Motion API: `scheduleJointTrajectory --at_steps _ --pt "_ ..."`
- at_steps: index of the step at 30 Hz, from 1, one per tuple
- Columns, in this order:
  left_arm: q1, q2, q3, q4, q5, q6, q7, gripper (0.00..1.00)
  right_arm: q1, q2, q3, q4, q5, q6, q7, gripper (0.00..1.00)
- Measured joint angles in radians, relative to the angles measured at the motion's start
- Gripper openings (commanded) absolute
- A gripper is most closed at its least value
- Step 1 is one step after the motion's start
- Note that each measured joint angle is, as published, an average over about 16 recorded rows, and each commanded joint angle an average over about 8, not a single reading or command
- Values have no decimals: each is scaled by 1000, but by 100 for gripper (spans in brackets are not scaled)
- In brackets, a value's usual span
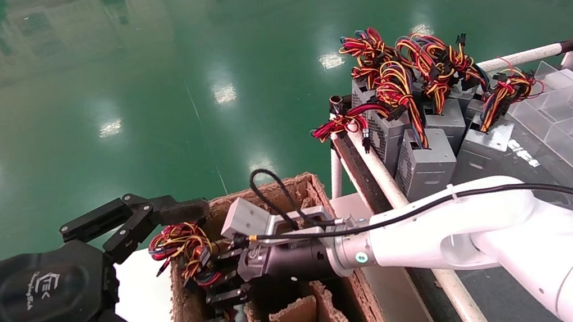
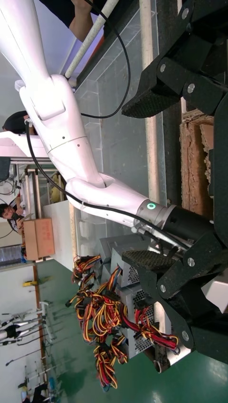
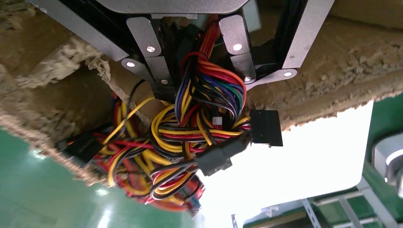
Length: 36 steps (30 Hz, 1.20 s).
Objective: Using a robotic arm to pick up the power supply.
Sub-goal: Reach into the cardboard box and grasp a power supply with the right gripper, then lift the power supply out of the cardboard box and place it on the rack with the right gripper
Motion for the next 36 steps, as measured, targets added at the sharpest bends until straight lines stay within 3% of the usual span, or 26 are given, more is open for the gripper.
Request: scheduleJointTrajectory --at_steps 18,36 --pt "0 0 0 0 0 0 0 100 55 19 56 -113 164 -171 -67 0" --pt "0 0 1 0 -1 0 0 100 184 105 166 -257 329 -542 -136 0"
